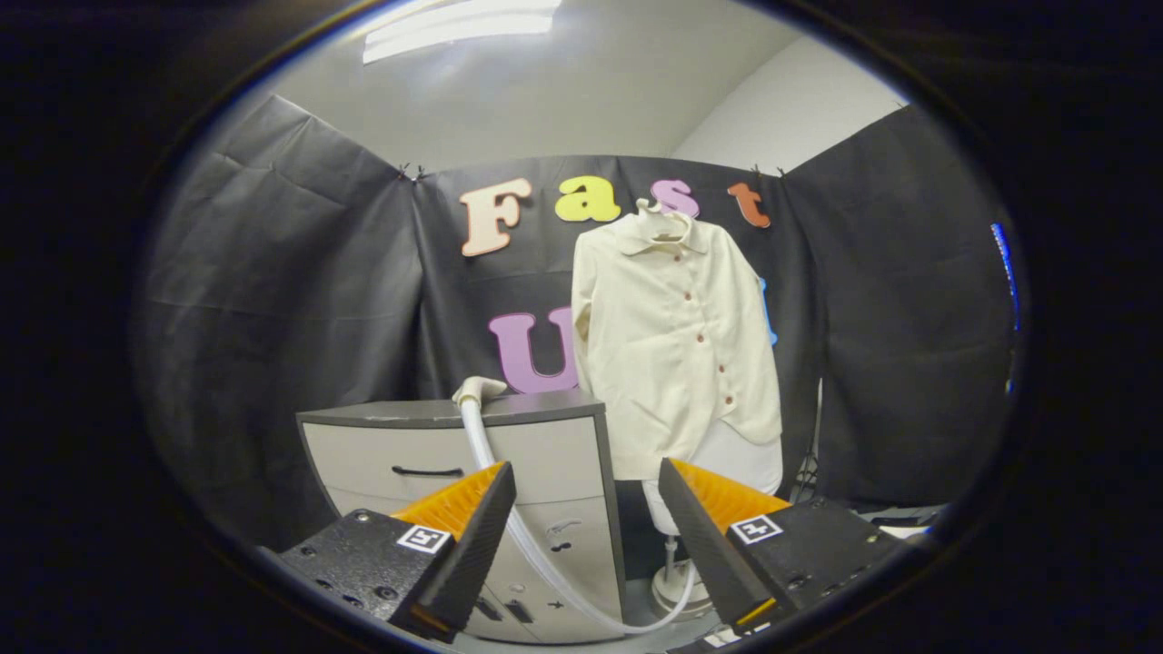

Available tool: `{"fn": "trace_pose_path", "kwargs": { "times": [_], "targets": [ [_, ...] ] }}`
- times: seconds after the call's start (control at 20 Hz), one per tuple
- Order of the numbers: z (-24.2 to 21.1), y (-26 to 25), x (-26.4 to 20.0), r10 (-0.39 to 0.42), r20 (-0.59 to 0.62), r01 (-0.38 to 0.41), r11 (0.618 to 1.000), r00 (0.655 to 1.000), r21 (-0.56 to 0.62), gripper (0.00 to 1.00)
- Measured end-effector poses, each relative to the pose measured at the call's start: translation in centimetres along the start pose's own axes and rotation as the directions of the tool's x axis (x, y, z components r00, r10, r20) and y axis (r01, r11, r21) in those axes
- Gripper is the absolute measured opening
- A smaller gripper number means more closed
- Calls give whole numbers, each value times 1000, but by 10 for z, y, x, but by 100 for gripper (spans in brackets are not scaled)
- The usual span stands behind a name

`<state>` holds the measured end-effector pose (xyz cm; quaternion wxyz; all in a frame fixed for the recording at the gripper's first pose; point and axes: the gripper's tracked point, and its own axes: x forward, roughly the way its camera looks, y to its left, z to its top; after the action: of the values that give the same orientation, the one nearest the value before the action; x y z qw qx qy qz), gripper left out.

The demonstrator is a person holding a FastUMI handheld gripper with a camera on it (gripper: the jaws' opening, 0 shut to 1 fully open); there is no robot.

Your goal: Iron the clothes twice with a garment steamer, once on the left side and once on the right side.

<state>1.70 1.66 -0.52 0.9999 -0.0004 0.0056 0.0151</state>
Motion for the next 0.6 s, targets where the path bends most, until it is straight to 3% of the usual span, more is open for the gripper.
{"fn": "trace_pose_path", "kwargs": {
  "times": [0.3, 0.6],
  "targets": [
    [11, 31, 29, 68, -4, -68, 998, 998, 10, 96],
    [37, 56, 78, 42, -69, -31, 988, 997, 154, 96]
  ]
}}
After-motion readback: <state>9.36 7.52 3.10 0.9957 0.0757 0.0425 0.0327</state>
